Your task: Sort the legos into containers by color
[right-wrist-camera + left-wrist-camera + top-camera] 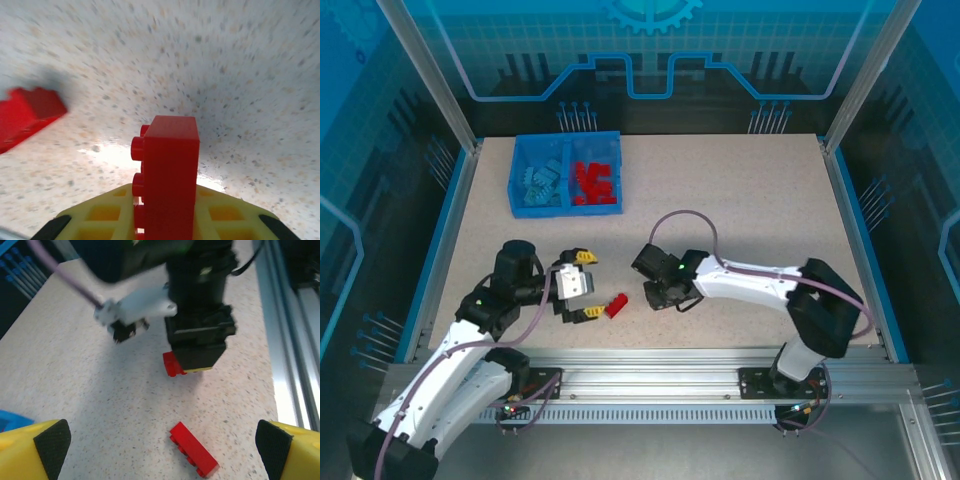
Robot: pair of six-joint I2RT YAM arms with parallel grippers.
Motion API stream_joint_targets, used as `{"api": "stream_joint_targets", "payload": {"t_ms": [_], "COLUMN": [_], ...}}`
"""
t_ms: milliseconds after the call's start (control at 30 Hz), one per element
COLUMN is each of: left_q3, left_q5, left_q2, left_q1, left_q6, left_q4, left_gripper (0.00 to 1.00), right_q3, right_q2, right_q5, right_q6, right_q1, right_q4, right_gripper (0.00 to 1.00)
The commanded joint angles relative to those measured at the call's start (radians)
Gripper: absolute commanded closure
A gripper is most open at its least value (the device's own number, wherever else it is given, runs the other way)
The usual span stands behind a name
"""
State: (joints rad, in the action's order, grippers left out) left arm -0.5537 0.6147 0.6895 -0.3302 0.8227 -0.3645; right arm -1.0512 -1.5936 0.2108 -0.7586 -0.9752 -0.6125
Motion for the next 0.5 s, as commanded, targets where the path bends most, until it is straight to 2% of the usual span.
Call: {"api": "stream_joint_targets", "payload": {"t_ms": [0, 167, 300, 467], "left_q3": [-0.021, -0.113, -0.212, -0.193], "left_q5": [-0.112, -0.237, -0.352, -0.334], "left_q2": [0.015, 0.050, 0.073, 0.074], "left_q1": [0.003, 0.039, 0.118, 0.211], "left_q6": [-0.265, -0.478, -0.686, -0.806], "left_q4": [0.127, 0.105, 0.026, 0.073], "left_gripper": [0.01, 0.01, 0.01, 0.01], "right_q3": [-0.064, -0.175, -0.286, -0.477], "right_q2": [0.088, 0.136, 0.095, -0.065], "right_q5": [0.076, 0.079, 0.040, 0.032], "right_q6": [0.024, 0.156, 0.240, 0.324], "right_q1": [0.004, 0.022, 0.074, 0.130], "right_q4": [-0.021, 0.029, 0.110, 0.166], "right_gripper": [0.77, 0.77, 0.77, 0.76]}}
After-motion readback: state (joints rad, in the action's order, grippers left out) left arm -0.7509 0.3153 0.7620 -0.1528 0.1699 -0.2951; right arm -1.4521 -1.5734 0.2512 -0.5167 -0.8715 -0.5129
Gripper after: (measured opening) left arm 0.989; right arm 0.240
